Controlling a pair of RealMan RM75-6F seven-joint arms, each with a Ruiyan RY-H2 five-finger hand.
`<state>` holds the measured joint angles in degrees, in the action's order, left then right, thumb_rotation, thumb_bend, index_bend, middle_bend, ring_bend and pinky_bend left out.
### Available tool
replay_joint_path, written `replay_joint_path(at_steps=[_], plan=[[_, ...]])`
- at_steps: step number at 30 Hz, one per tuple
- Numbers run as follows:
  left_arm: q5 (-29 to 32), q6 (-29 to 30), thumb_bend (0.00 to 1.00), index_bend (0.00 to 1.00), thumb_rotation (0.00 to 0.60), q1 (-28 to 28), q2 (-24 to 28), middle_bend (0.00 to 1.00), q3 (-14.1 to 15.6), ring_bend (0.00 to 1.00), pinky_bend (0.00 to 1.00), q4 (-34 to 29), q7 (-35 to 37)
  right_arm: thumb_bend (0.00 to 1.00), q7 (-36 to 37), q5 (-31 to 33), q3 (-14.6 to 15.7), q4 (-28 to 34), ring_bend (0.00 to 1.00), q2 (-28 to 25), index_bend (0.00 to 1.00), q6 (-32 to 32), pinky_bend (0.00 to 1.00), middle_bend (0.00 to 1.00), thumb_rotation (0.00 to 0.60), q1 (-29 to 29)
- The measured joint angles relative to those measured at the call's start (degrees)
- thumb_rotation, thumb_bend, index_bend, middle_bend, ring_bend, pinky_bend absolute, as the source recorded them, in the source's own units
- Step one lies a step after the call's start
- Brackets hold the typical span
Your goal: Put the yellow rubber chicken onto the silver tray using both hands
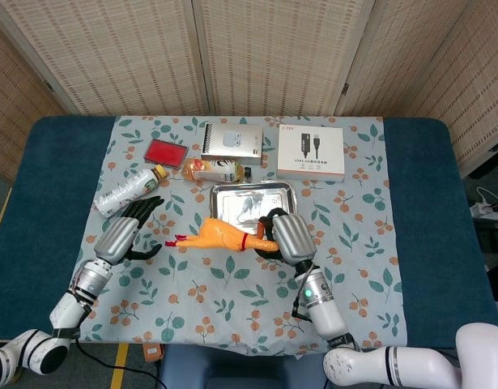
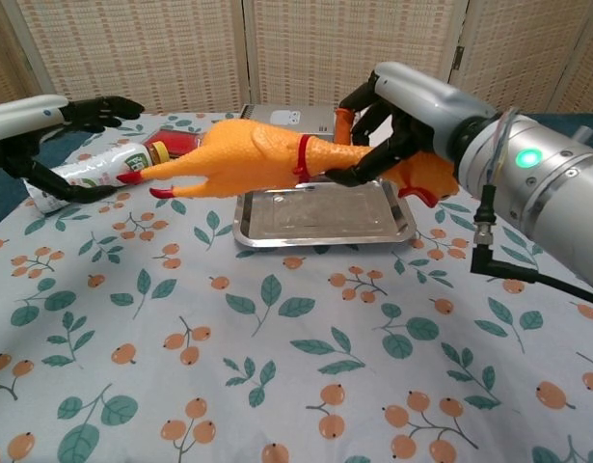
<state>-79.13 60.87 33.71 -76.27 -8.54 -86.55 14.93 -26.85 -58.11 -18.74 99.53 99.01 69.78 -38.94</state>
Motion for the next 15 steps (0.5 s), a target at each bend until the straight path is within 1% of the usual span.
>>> replay_joint_path(at_steps=[4,7,12,15], plan=[[-1.11,2.37,0.32,0.0,0.6,-1.45,2.24,0.0,-0.07,0.0,0.0,-0.04,3.3,0.27,2.54,0.16,-0.53,-4.3,0.89,0.57,0.97,-0.63,1.0,0.79,0.6,-0.13],[-3.3,4.34,0.32,0.0,0.6,-2.62,3.71,0.0,0.59,0.0,0.0,-0.58,4.91,0.27,5.46,-0.28,-0.88,-9.33,0.89,2.12,0.97,-1.26,1.0,0.79,0.6,-0.54],[-6.34,5.76,0.32,0.0,0.6,-3.7,4.68,0.0,2.58,0.0,0.0,-0.96,5.2,0.27,12.33,-1.0,-1.81,-20.83,0.87,7.1,0.97,-3.02,1.0,0.79,0.6,-1.91],[-6.57,5.45,0.32,0.0,0.6,-3.64,4.44,0.0,2.93,0.0,0.0,-0.59,4.96,0.27,16.88,-1.37,-2.56,-28.67,0.83,10.95,0.97,-4.62,1.0,0.79,0.6,-3.24]])
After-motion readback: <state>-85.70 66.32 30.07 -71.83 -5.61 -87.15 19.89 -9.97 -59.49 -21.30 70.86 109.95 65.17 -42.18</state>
